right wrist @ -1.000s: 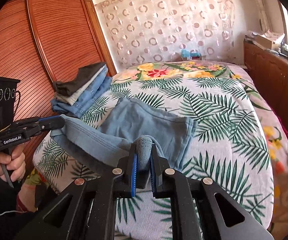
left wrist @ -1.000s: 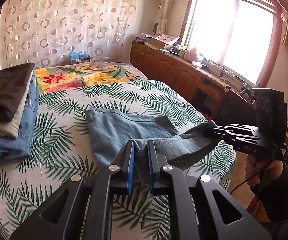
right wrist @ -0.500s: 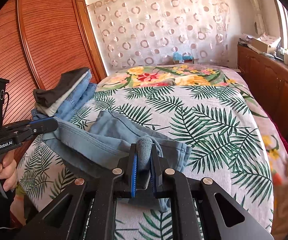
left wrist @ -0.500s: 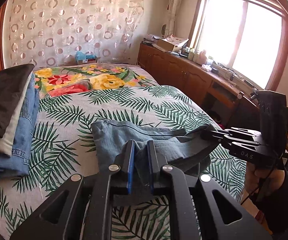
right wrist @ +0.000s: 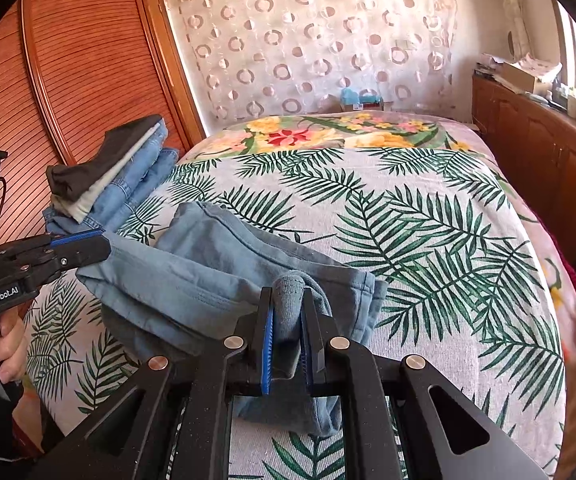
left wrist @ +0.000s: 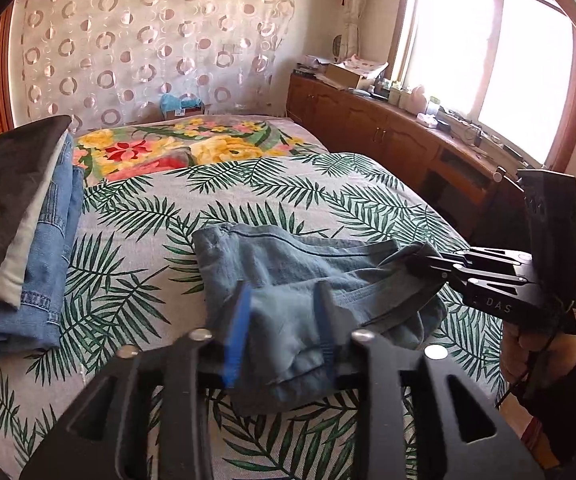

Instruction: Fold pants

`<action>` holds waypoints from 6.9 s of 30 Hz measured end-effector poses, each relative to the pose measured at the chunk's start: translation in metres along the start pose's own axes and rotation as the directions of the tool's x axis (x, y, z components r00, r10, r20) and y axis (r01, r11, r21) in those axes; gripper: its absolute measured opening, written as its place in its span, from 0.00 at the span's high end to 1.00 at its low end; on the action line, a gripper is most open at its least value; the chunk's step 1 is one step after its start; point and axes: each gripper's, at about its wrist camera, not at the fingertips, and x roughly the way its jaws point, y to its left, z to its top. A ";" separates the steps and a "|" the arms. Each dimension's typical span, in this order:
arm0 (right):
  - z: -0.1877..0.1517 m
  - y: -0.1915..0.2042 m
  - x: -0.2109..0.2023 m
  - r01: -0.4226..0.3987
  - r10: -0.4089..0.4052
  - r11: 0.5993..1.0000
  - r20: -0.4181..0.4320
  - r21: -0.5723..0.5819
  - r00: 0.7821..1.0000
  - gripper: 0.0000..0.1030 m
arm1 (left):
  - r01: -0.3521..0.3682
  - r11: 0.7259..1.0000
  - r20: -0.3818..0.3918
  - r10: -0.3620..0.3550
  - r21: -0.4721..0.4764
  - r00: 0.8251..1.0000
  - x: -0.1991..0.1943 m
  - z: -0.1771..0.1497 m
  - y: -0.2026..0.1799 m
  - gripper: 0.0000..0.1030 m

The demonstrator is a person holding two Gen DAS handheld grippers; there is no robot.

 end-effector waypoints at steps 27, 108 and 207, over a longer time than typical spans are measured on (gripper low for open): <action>-0.029 -0.001 -0.034 0.011 -0.016 0.992 -0.038 -0.128 0.999 0.58 | -0.053 0.997 -0.119 0.058 0.047 0.991 0.007 -0.047 0.019 0.24; 0.042 -0.026 0.036 0.035 -0.046 0.993 -0.101 -0.115 0.994 0.74 | -0.017 1.000 -0.096 0.015 -0.015 0.995 0.031 -0.013 0.034 0.24; 0.024 -0.031 0.066 0.087 -0.087 0.996 -0.145 0.000 0.986 0.51 | -0.019 1.000 -0.136 0.020 0.005 0.990 0.087 0.032 0.046 0.22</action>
